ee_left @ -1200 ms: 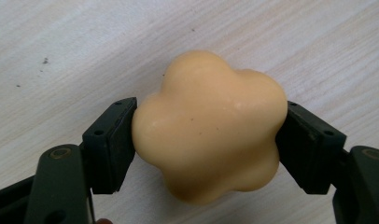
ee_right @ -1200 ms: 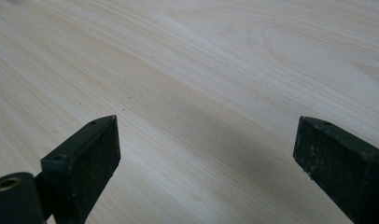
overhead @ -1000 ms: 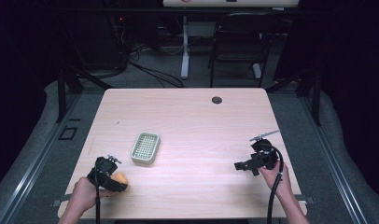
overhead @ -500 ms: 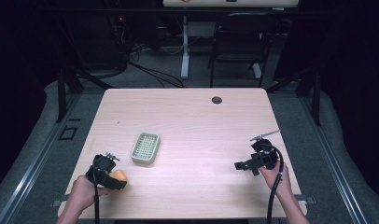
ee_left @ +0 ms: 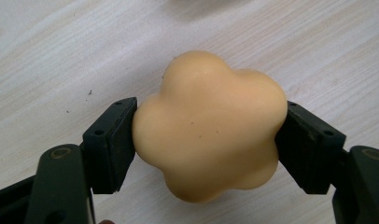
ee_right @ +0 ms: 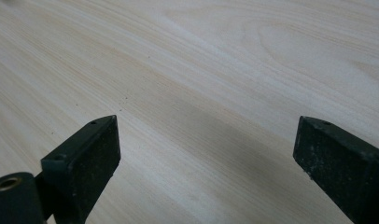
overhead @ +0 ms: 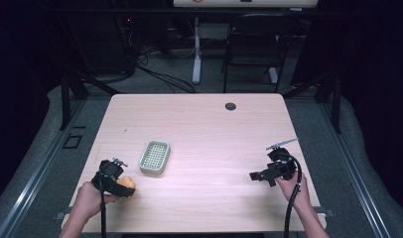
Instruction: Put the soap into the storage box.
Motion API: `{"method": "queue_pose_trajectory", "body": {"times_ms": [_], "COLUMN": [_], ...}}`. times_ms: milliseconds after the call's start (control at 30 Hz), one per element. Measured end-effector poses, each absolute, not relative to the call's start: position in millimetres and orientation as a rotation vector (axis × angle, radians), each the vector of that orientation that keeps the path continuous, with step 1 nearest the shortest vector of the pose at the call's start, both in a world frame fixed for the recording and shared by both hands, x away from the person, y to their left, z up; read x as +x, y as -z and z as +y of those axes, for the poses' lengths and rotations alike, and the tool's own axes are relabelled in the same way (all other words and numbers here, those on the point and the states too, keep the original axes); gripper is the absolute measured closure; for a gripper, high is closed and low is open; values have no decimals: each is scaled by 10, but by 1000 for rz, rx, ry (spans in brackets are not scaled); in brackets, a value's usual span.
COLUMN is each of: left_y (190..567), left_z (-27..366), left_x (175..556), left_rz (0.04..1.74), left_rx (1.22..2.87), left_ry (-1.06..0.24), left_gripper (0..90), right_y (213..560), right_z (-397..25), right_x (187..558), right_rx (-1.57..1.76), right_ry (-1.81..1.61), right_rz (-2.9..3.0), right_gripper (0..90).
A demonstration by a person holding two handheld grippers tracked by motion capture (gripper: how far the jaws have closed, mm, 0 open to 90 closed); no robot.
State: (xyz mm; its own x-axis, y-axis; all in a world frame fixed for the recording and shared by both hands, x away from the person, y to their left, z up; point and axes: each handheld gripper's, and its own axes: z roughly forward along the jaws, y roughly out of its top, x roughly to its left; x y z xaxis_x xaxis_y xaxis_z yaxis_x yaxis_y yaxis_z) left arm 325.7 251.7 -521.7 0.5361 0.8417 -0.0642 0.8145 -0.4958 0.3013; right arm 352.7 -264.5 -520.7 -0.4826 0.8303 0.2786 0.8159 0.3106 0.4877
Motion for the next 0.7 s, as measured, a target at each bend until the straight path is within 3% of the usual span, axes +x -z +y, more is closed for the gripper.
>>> {"method": "queue_pose_trajectory", "body": {"times_ms": [700], "left_y": [5087], "left_z": [2448], "left_x": [3397], "left_rz": [1332], "left_rx": [2492], "left_ry": [-146], "left_gripper": [270], "right_y": [5202], "right_z": [-2645], "right_x": [3523], "right_rx": [1590], "right_ry": [-907], "right_rz": [2525], "right_gripper": [73]}}
